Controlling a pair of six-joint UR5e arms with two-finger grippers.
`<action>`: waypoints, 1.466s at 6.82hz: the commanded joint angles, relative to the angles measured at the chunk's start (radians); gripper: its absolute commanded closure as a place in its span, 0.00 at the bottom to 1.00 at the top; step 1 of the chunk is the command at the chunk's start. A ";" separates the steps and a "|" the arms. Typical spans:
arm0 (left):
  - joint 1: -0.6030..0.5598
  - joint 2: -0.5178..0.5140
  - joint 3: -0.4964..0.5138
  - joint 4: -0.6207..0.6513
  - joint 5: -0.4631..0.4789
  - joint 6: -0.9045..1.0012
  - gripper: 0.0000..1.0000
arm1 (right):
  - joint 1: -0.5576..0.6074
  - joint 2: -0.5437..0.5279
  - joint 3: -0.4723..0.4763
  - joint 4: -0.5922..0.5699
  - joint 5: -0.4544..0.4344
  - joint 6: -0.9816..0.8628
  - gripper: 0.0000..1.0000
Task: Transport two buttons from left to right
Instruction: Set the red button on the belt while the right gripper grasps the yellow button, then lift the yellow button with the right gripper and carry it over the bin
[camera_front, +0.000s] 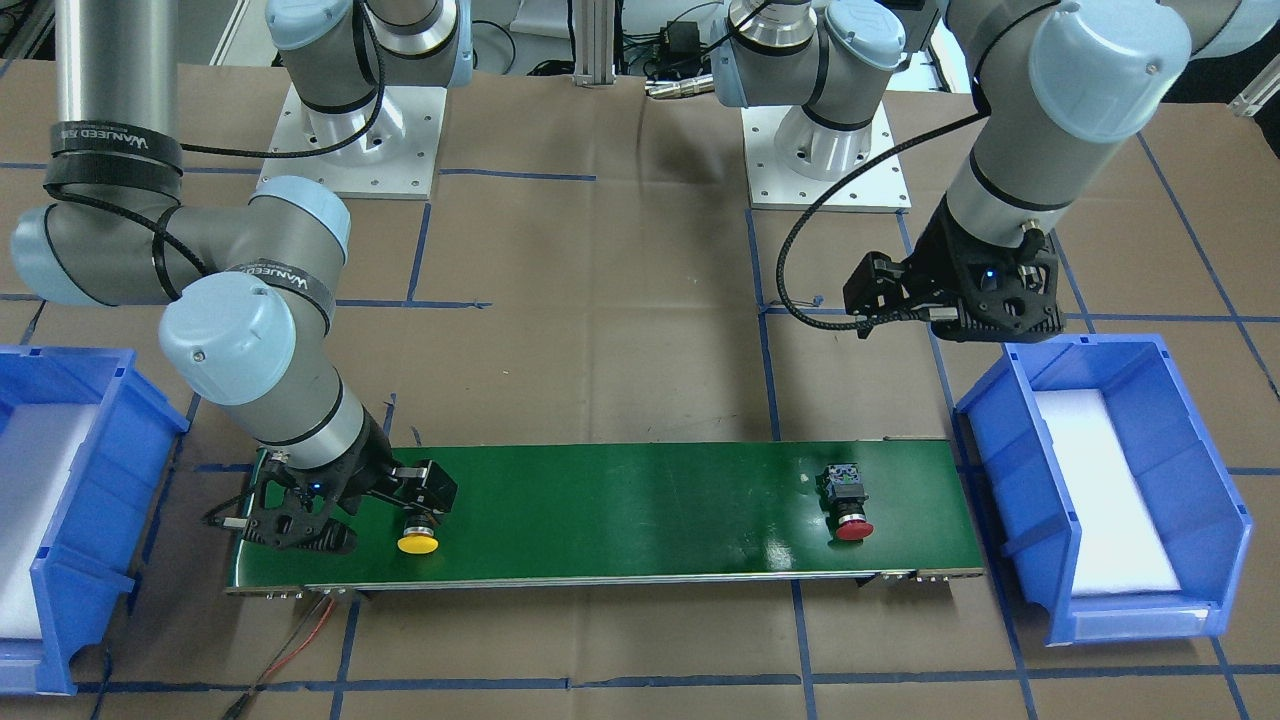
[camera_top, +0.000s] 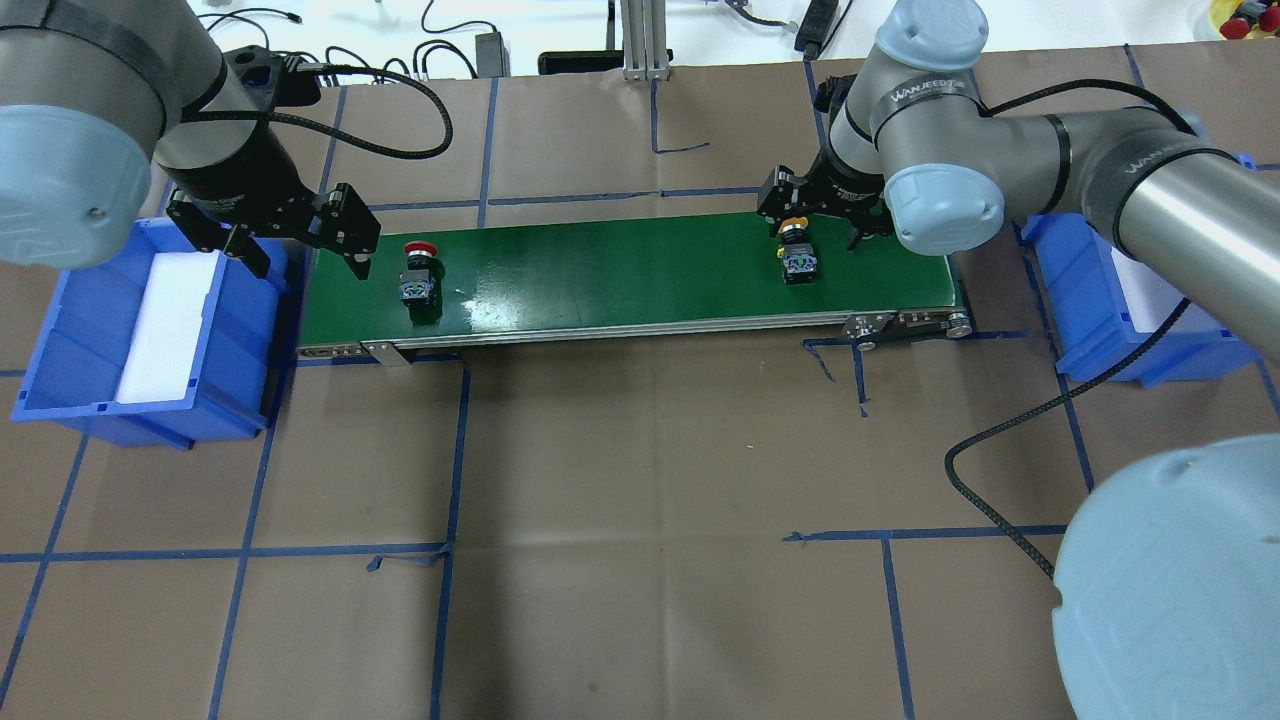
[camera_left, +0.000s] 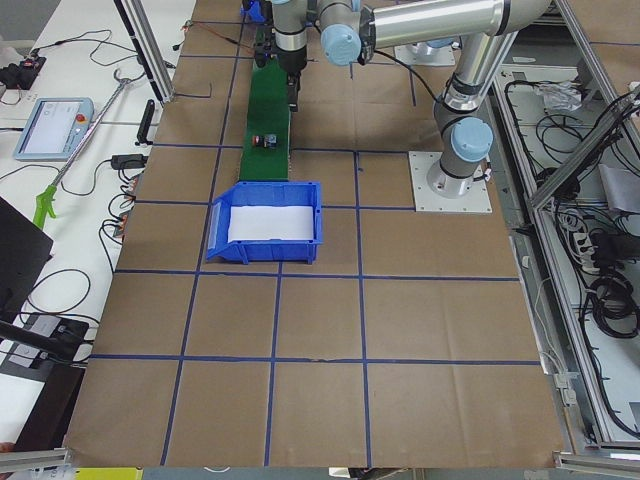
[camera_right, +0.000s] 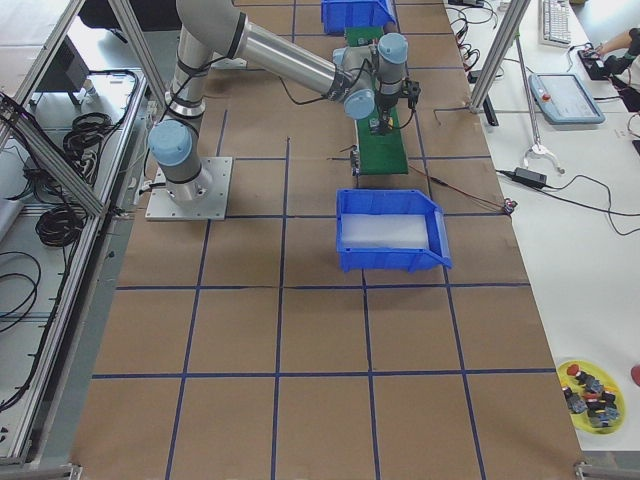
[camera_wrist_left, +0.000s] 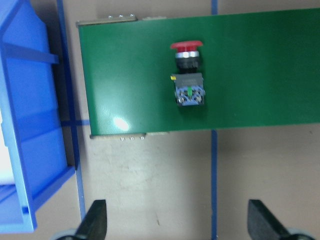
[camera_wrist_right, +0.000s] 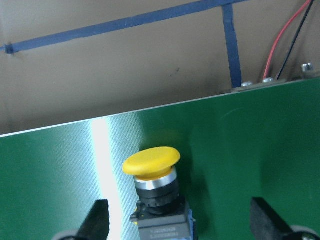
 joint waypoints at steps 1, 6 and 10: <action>-0.007 0.033 -0.011 -0.027 -0.004 -0.017 0.00 | 0.005 0.029 -0.001 0.000 -0.008 -0.001 0.01; -0.058 0.022 0.010 -0.024 -0.007 -0.079 0.00 | 0.002 -0.028 -0.072 0.119 -0.116 -0.133 0.97; -0.059 0.028 0.010 -0.026 -0.007 -0.079 0.00 | -0.312 -0.180 -0.225 0.454 -0.185 -0.507 0.96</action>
